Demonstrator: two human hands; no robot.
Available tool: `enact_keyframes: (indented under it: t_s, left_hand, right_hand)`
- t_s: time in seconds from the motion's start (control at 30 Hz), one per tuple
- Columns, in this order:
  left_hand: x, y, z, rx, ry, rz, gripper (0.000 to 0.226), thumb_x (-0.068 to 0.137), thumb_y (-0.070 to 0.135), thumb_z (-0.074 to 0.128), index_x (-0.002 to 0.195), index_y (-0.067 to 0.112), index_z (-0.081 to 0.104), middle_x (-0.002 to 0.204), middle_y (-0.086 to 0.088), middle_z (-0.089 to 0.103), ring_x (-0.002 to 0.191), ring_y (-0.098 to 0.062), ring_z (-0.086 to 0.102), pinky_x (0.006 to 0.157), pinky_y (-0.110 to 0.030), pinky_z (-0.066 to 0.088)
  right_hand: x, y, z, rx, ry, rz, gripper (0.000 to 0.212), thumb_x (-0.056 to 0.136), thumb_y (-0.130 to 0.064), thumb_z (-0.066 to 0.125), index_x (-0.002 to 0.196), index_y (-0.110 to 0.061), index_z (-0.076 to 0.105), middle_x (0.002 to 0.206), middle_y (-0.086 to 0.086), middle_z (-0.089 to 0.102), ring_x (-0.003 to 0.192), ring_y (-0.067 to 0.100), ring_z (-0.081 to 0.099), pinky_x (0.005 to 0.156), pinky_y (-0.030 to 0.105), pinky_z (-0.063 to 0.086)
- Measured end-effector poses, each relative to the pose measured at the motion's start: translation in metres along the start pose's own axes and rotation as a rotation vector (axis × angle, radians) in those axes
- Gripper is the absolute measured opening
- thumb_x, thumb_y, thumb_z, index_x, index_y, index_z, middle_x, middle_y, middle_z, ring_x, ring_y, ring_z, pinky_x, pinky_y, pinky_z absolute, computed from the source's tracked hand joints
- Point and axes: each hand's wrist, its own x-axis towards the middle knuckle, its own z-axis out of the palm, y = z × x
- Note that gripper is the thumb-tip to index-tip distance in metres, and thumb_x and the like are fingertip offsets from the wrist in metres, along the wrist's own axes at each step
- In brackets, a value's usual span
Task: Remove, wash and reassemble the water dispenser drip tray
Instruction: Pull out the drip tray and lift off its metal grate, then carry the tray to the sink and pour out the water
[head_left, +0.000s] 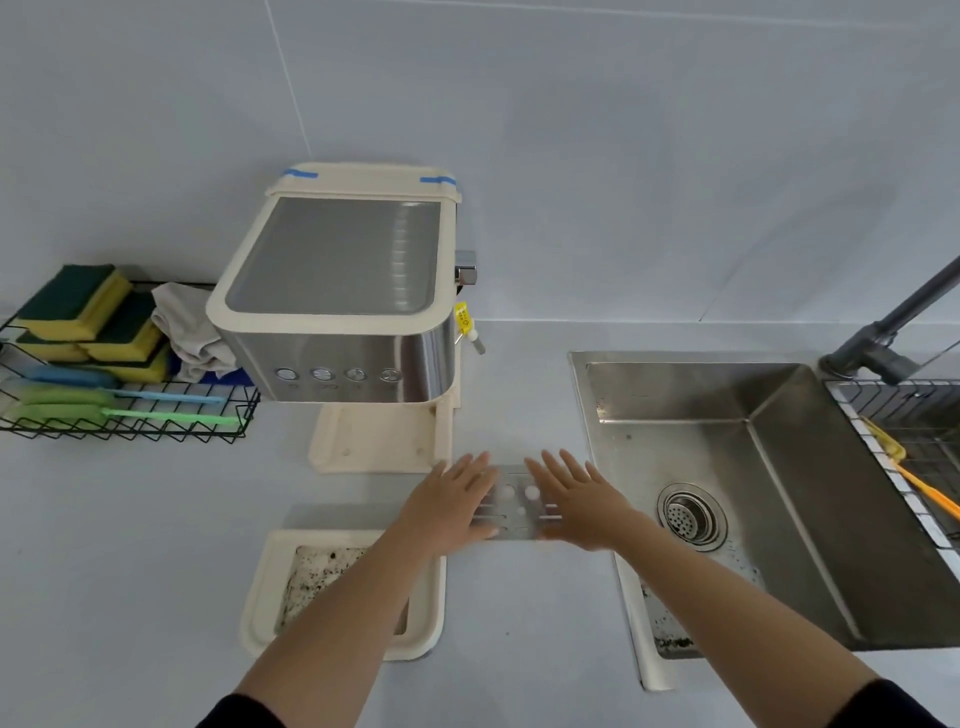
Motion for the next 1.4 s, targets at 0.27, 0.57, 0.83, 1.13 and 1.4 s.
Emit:
enact_keyframes:
  t_s: [0.27,0.57,0.83,1.13,1.4]
  left_hand:
    - [-0.044,-0.042,-0.021,-0.09,0.009,-0.135,0.08,0.089,0.054,0.039,0.147,0.022,-0.006,0.157,-0.004,-0.013,0.145,-0.02,-0.009,0.116,-0.041,-0.001]
    - [-0.12,-0.089,-0.014,-0.169,0.055,-0.229,0.087,0.085,0.062,0.04,0.146,0.026,-0.012,0.156,-0.003,-0.018,0.145,-0.018,-0.012,0.117,-0.039,-0.001]
    - [-0.163,-0.104,0.011,-0.325,0.027,-0.287,0.1,0.078,0.065,0.049,0.145,0.025,-0.013,0.156,-0.004,-0.018,0.145,-0.018,-0.012,0.116,-0.038,-0.002]
    - [-0.191,-0.101,0.019,-0.508,-0.018,-0.303,0.121,0.065,0.058,0.07,0.146,0.022,-0.012,0.155,-0.006,-0.021,0.145,-0.022,-0.003,0.114,-0.042,0.023]
    - [-0.195,-0.098,0.032,-0.555,0.041,-0.312,0.12,0.055,0.052,0.077,0.143,0.023,0.001,0.156,-0.006,-0.015,0.139,-0.02,0.025,0.098,-0.035,0.042]
  right_hand:
    - [-0.012,-0.034,-0.02,0.159,0.187,0.005,0.09,0.089,-0.049,0.047,0.145,-0.021,-0.018,0.157,0.007,-0.016,0.144,0.023,-0.012,0.118,0.038,0.0]
    - [-0.016,-0.106,-0.006,0.278,0.209,-0.017,0.094,0.085,-0.055,0.048,0.144,-0.024,-0.019,0.156,0.004,-0.017,0.144,0.021,-0.014,0.117,0.039,0.002]
    - [-0.021,-0.157,0.029,0.324,0.158,0.024,0.103,0.082,-0.052,0.057,0.143,-0.026,-0.022,0.156,0.004,-0.019,0.144,0.019,-0.015,0.117,0.038,0.005]
    - [-0.024,-0.182,0.053,0.46,0.184,0.134,0.126,0.066,-0.059,0.069,0.142,-0.023,-0.026,0.154,0.011,-0.023,0.144,0.026,-0.015,0.116,0.045,0.012]
    - [-0.032,-0.187,0.058,0.527,0.164,0.157,0.136,0.06,-0.052,0.078,0.142,-0.016,-0.025,0.154,0.009,-0.023,0.144,0.024,-0.015,0.115,0.047,0.018]
